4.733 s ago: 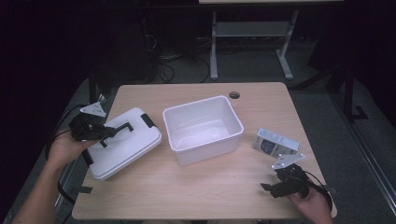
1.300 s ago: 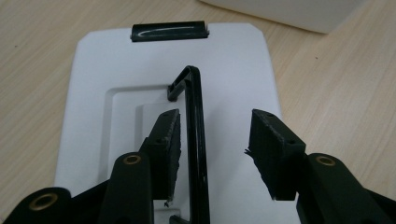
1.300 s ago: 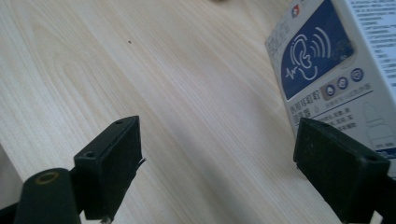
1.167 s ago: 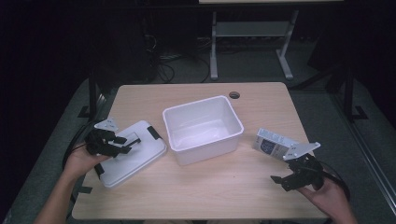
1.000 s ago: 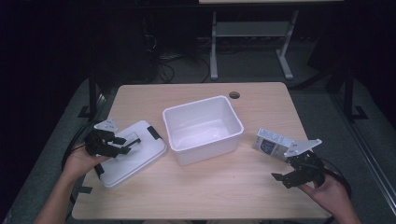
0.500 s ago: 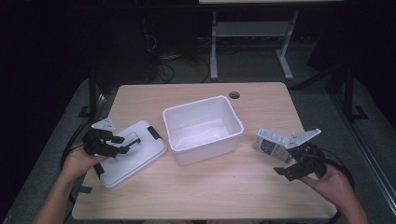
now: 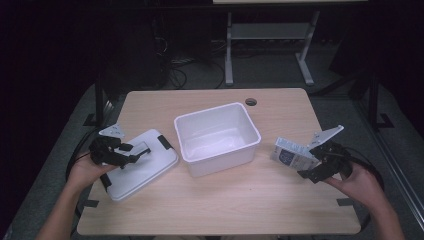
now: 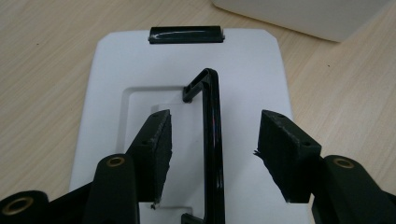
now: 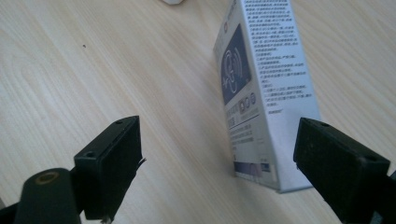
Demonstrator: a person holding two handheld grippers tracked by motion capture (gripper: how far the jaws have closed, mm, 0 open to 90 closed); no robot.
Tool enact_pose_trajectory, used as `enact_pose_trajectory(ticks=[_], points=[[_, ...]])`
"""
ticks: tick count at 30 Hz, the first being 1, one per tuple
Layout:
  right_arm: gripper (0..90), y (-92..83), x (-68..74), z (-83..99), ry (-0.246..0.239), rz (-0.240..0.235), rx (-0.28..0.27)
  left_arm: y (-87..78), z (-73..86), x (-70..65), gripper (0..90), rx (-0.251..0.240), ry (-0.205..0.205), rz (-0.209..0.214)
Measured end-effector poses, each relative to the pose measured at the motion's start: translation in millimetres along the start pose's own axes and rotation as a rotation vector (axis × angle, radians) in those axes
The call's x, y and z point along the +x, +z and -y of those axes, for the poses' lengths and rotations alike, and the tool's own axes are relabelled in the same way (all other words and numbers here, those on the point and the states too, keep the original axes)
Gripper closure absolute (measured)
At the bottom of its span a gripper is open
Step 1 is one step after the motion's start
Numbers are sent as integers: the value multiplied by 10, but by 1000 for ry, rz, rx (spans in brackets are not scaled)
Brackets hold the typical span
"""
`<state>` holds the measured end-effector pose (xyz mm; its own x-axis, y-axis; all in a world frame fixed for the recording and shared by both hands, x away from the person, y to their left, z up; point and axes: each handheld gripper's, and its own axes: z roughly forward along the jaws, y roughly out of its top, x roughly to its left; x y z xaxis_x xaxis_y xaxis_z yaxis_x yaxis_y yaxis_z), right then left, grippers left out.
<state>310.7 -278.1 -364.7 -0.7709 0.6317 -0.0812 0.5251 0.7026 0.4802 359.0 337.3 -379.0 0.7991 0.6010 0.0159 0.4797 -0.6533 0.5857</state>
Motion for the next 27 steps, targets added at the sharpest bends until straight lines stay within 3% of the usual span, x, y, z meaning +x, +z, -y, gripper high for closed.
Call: enact_pose_trajectory(ticks=[18, 27], points=[[149, 166, -261, -254, -10, -24, 36, -17, 0, 21, 429, 0, -7, -5], [155, 251, -363, -286, -5, -38, 46, -47, 7, 26, 429, 2, -2, -13]])
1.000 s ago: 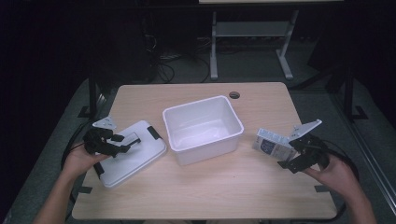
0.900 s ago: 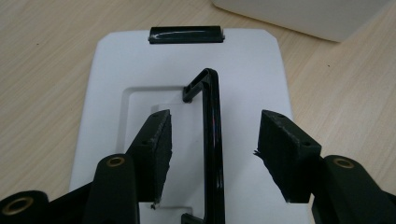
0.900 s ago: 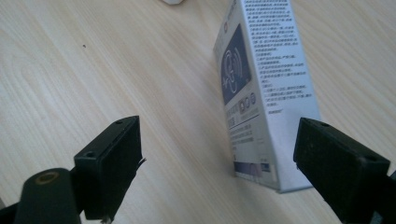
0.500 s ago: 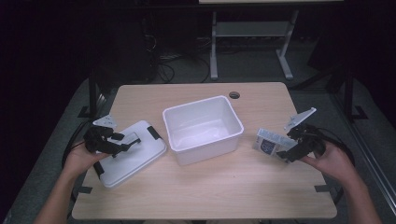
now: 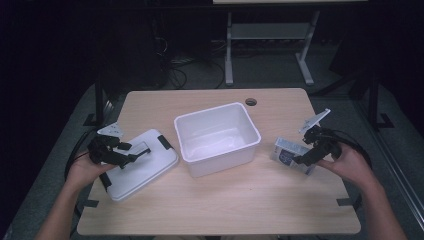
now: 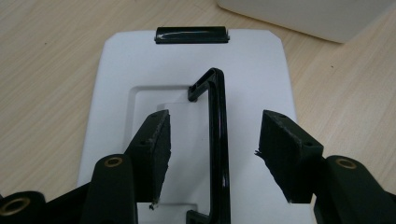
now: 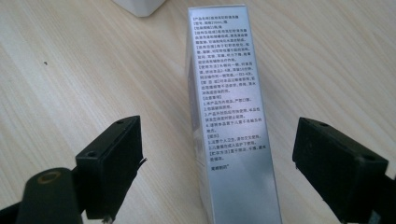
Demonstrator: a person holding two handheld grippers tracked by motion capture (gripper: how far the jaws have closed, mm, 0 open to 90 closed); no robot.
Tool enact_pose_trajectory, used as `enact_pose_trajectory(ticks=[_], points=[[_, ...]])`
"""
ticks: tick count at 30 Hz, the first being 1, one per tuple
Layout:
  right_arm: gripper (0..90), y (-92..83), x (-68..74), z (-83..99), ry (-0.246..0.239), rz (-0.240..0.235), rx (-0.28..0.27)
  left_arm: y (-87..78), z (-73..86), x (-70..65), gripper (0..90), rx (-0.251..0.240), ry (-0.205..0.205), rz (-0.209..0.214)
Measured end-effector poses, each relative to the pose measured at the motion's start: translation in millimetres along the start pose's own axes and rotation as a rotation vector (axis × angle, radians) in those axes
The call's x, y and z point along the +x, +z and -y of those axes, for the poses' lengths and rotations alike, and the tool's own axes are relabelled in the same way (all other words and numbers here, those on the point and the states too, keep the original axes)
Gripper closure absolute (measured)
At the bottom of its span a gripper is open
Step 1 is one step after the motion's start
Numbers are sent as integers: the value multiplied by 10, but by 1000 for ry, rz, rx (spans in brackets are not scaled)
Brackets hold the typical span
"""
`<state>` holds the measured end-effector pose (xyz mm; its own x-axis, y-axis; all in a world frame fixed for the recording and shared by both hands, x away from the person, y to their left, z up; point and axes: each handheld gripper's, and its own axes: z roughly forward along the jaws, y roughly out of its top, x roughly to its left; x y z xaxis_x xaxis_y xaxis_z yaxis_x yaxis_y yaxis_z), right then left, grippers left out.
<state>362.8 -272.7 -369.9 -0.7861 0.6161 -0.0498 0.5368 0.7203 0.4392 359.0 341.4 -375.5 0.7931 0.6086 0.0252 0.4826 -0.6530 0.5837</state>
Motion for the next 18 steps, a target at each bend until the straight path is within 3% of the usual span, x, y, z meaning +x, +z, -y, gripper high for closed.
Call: enact_pose_trajectory(ticks=[18], points=[[319, 133, -76, -92, -40, -32, 55, 6, -21, 1, 424, 2, 1, 9]])
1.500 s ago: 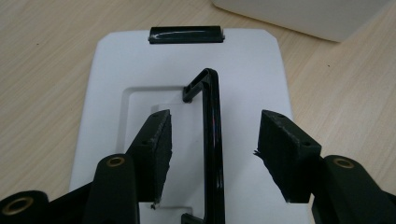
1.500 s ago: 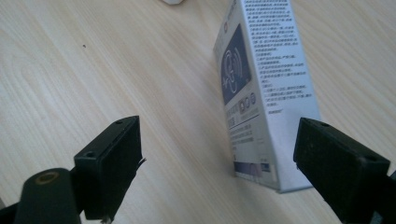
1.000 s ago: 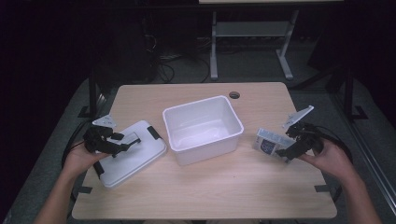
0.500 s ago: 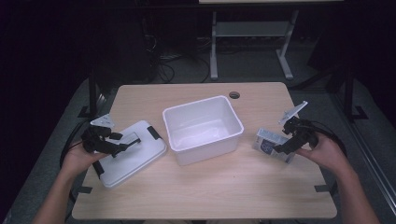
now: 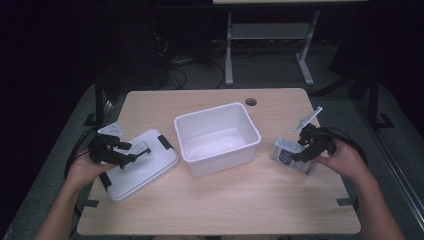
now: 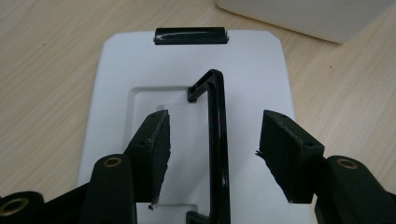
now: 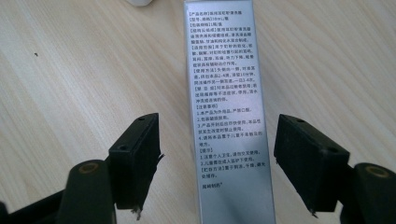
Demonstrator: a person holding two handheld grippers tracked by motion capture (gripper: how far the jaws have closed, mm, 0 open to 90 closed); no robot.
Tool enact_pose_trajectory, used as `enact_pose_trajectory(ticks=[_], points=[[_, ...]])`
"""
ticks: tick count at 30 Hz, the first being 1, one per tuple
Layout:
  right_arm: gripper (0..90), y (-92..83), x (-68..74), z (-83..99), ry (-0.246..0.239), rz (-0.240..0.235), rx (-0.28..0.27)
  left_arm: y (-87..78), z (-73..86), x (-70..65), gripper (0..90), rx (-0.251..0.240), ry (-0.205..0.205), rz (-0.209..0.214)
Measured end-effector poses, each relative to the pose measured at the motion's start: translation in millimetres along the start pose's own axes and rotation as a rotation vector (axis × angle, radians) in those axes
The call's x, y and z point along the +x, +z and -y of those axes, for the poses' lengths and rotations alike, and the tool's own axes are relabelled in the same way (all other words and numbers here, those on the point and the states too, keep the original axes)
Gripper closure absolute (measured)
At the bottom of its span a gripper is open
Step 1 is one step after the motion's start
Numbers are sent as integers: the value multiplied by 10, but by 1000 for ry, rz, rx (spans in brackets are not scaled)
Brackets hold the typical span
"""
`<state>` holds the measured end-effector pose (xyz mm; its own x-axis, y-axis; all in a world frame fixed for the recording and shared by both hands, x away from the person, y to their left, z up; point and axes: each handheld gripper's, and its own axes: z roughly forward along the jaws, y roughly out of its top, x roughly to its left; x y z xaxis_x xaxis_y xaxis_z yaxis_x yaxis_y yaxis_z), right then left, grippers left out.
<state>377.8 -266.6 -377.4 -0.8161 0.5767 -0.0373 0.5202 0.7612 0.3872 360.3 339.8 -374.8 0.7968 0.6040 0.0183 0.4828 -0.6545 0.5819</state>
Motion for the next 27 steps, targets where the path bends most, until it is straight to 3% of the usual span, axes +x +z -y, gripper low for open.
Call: enact_pose_trajectory(ticks=[16, 27], points=[[456, 105, -53, -54, -14, -18, 60, -21, 41, -2, 418, 13, 2, -1], [534, 114, -57, -75, -38, -24, 72, -60, 67, -3, 413, -3, -6, 3]])
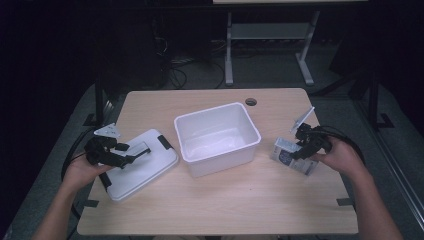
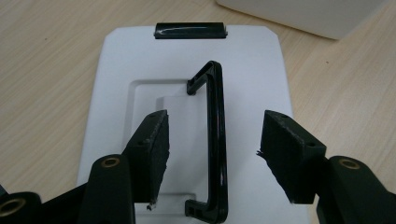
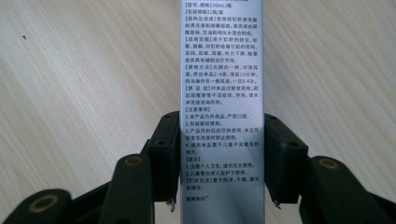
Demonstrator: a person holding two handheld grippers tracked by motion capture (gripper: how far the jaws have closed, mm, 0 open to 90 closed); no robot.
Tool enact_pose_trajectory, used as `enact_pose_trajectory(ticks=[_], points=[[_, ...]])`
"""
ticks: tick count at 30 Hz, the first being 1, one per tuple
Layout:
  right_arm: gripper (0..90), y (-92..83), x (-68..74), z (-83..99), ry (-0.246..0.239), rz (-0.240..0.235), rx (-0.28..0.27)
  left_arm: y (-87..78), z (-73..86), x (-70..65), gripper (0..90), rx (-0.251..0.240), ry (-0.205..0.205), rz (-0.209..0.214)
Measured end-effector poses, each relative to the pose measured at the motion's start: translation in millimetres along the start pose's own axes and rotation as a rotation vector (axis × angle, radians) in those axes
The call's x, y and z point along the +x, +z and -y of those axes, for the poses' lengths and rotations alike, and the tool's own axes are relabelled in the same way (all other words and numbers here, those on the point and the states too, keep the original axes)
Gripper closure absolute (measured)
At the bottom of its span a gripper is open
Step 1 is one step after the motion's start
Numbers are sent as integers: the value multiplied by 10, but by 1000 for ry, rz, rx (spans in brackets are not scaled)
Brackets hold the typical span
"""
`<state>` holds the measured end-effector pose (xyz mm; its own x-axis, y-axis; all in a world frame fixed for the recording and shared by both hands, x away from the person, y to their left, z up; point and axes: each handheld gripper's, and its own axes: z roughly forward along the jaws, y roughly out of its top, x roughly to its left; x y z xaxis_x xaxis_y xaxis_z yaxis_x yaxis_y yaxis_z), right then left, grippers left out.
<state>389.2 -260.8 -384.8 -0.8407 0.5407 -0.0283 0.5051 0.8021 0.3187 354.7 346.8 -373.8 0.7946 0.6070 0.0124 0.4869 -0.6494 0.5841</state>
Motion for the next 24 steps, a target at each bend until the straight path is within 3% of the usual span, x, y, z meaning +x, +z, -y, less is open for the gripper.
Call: enact_pose_trajectory(ticks=[24], points=[[551, -70, 48, -23, -22, -24, -8, 12, -33, -48, 406, 2, 12, 6]])
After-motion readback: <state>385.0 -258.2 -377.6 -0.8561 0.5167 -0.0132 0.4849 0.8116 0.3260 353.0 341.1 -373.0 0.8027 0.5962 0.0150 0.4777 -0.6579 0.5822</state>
